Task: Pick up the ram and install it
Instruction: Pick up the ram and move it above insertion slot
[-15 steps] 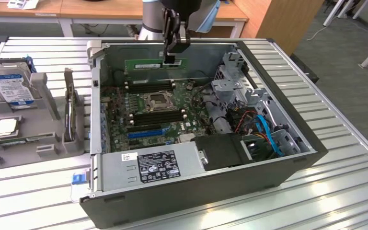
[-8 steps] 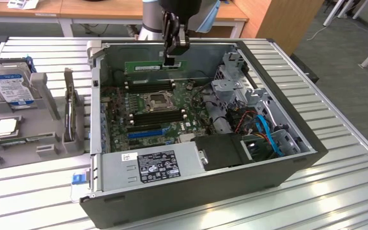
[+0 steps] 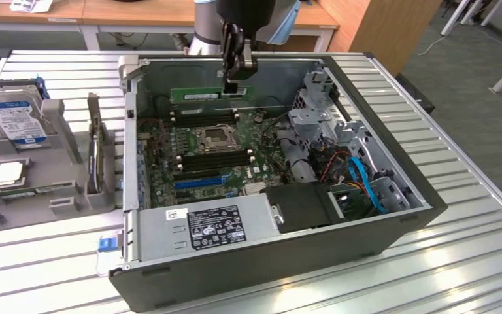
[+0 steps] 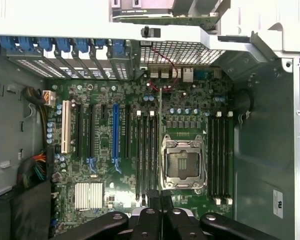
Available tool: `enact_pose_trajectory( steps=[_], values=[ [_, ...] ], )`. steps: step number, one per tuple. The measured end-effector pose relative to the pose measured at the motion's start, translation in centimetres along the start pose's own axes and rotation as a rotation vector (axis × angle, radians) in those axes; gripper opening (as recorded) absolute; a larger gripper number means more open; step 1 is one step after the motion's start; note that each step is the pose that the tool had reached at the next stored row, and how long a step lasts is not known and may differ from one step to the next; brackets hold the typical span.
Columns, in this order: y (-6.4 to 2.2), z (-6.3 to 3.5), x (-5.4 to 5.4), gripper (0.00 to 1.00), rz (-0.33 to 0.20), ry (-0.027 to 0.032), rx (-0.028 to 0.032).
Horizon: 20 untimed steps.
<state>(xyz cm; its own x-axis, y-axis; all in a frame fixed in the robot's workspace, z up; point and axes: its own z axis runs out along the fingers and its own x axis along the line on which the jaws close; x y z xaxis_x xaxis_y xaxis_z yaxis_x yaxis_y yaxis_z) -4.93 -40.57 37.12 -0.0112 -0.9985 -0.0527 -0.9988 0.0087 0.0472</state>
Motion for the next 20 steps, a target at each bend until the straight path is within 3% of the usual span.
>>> enact_pose_trajectory(
  steps=[11, 20],
  values=[
    [-0.05, 1.03, 0.1, 0.12, 0.0, -0.0001, 0.0],
    [-0.3, 1.12, 0.1, 0.12, 0.0, -0.0006, 0.0001]
  ],
)
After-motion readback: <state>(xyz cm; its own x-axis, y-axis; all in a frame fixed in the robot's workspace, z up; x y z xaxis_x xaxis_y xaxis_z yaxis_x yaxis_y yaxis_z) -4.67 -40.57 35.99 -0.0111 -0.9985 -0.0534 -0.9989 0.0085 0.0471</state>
